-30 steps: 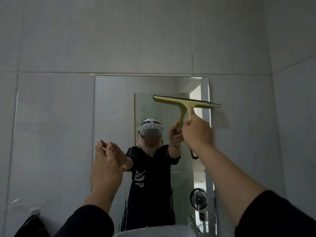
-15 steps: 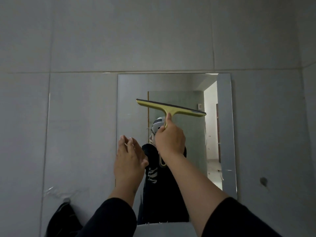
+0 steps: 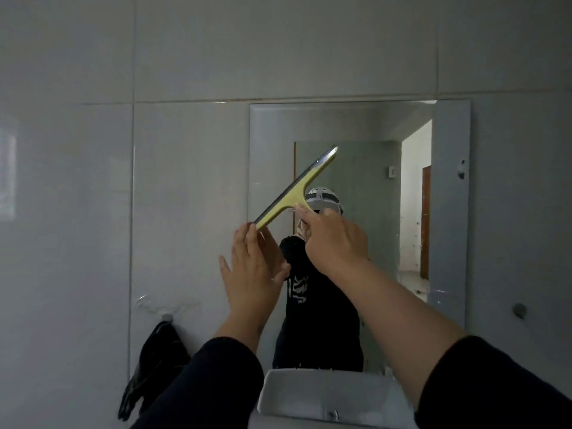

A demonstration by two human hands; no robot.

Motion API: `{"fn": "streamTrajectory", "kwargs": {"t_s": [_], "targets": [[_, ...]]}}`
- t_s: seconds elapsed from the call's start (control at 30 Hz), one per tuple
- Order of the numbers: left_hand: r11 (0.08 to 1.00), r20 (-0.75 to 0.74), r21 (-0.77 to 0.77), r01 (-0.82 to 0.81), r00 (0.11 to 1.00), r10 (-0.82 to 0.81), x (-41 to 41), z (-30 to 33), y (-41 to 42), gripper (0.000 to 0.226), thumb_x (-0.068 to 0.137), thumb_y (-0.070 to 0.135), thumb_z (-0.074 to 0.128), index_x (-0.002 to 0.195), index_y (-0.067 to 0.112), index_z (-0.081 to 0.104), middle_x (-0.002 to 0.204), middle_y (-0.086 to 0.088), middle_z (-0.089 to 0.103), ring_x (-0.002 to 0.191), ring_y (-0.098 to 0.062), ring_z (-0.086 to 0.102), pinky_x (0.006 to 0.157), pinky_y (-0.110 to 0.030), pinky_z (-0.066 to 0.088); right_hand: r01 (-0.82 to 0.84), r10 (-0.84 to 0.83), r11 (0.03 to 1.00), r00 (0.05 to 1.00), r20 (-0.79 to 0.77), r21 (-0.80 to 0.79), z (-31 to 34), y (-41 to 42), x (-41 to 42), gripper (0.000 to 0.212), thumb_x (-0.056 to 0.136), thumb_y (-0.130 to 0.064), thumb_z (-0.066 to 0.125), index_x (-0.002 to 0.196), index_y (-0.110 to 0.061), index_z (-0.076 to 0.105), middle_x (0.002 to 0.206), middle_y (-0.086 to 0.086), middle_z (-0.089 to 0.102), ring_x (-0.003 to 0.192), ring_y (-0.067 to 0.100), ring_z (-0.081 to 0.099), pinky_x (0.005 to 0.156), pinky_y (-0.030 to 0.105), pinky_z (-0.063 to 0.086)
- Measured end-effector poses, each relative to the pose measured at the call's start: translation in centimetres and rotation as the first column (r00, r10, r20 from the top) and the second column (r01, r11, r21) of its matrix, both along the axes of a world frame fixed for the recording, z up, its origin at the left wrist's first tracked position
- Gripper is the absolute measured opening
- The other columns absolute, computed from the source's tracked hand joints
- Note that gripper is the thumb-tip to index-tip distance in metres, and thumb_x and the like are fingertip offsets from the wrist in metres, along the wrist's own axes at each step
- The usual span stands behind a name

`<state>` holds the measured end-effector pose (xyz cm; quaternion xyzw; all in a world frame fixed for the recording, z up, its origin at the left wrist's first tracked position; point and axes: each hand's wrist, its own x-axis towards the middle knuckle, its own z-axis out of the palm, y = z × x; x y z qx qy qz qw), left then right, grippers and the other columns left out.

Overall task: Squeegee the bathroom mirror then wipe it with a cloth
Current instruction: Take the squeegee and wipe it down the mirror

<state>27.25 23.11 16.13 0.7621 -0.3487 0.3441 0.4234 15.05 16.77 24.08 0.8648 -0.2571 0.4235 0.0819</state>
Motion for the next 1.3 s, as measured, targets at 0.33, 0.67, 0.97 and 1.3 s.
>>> {"fn": "streamTrajectory", "kwargs": {"t_s": [0.33, 0.67, 0.97, 1.3], "targets": [[0.964, -0.007, 0.259, 0.068, 0.998, -0.069, -1.0, 0.6, -0.9, 0.097, 0.08, 0.053, 0.064, 0.15, 0.022, 0.004, 0.159, -0.005, -0.006, 0.146, -0.026, 0.012, 0.115, -0.053, 0.017, 0.147, -0.152, 0.983, 0.988, -0.04, -0.105, -0.5, -3.6, -7.1, 0.064, 0.09, -0.013, 0.044, 0.137, -0.054, 0.033, 0.092, 0.004, 0.047, 0.092, 0.027, 0.055, 0.077, 0.039, 0.041], [0.933, -0.013, 0.353, 0.069, 0.998, -0.069, -0.6, 0.7, -0.9, 0.109, 0.075, 0.051, 0.072, 0.152, 0.024, 0.0, 0.159, -0.002, -0.018, 0.147, -0.025, 0.006, 0.114, -0.056, 0.023, 0.231, -0.245, 0.962, 0.966, 0.085, 0.144, -1.7, -7.3, -12.3, 0.056, 0.096, -0.016, 0.034, 0.136, -0.055, 0.031, 0.107, 0.01, 0.055, 0.094, 0.032, 0.057, 0.07, 0.035, 0.041], [0.918, -0.051, 0.368, 0.147, 0.989, -0.138, 0.1, 0.7, -0.7, 0.116, 0.071, 0.052, 0.075, 0.152, 0.026, -0.003, 0.156, 0.004, -0.026, 0.147, -0.025, 0.009, 0.109, -0.046, 0.035, 0.155, -0.273, 0.892, 0.934, 0.231, 0.425, -3.7, -7.7, -14.3, 0.052, 0.096, -0.019, 0.033, 0.14, -0.046, 0.033, 0.122, 0.008, 0.062, 0.101, 0.032, 0.057, 0.069, 0.03, 0.036], [0.929, -0.049, 0.332, 0.164, 0.986, -0.157, 0.7, 0.8, -0.8, 0.095, 0.082, 0.057, 0.06, 0.152, 0.025, 0.003, 0.158, 0.004, -0.018, 0.146, -0.026, 0.017, 0.108, -0.045, 0.037, -0.073, -0.179, 0.868, 0.877, 0.446, 0.491, -8.0, -4.6, -8.5, 0.053, 0.096, -0.014, 0.039, 0.145, -0.033, 0.031, 0.099, 0.007, 0.069, 0.078, 0.022, 0.059, 0.065, 0.03, 0.044]]}}
